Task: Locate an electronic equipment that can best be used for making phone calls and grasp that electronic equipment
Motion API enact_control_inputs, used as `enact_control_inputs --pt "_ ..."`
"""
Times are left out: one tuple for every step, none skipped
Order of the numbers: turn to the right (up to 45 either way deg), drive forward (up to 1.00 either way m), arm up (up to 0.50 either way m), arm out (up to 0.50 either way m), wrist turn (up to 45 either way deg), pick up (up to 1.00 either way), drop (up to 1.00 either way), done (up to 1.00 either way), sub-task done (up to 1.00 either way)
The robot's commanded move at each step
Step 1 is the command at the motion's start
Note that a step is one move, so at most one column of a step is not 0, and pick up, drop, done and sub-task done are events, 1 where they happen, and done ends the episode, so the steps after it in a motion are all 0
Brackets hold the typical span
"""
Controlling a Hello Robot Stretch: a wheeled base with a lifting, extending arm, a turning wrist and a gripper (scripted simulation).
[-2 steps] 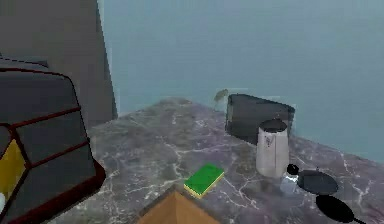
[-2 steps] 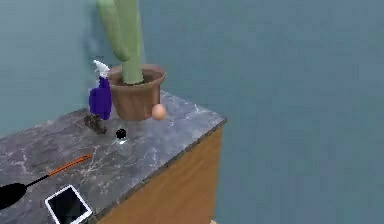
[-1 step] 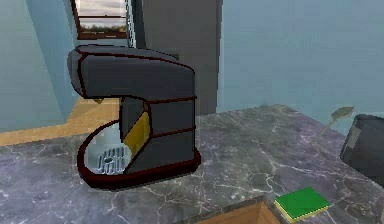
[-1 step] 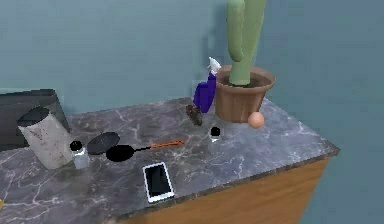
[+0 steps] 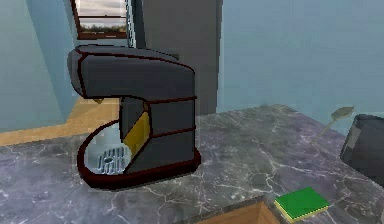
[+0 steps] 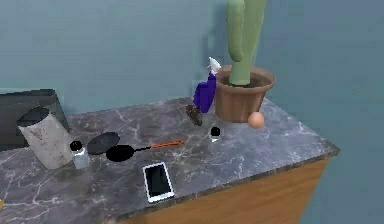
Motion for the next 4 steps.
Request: enact_control_inputs --pt "0.0 0.00 0.38 0.00 0.0 0.00 0.00 0.00 0.00" --pt "0.0 0.00 0.00 0.08 0.0 0.00 0.00 0.00 0.00" --pt "0.0 0.00 0.00 0.00 45.0 0.00 0.00 0.00 0.00" --pt "0.0 0.00 0.00 0.00 45.0 0.00 0.00 0.00 0.00"
